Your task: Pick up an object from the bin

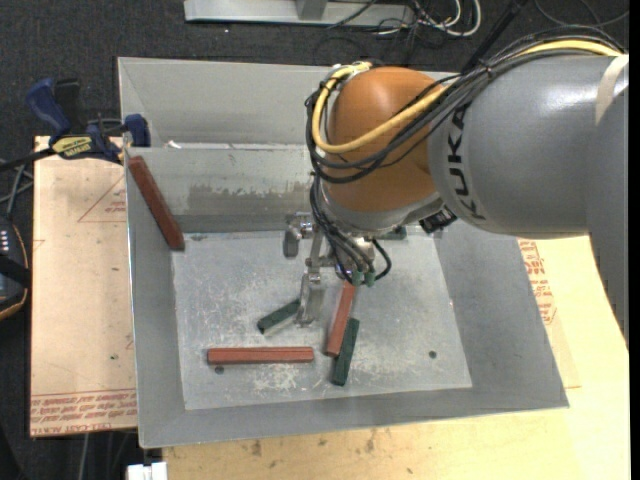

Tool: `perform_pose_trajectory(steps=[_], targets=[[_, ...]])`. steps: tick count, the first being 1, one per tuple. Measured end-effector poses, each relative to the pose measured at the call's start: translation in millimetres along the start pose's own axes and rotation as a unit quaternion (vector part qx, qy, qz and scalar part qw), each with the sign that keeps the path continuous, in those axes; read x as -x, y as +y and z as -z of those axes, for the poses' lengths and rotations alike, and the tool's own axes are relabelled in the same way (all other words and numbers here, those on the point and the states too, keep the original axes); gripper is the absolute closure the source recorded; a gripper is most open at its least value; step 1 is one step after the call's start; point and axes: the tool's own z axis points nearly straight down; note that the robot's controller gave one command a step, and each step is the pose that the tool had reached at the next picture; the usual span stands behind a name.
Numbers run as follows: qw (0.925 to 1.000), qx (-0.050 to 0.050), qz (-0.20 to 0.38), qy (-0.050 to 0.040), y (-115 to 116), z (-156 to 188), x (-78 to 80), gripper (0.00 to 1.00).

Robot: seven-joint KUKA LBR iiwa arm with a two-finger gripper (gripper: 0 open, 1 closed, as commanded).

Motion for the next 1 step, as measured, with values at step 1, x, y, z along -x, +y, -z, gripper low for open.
perform_pose_trajectory(steps=[1], targets=[[1.0,0.0,0.0,0.0,0.0,0.0,0.0,0.0]])
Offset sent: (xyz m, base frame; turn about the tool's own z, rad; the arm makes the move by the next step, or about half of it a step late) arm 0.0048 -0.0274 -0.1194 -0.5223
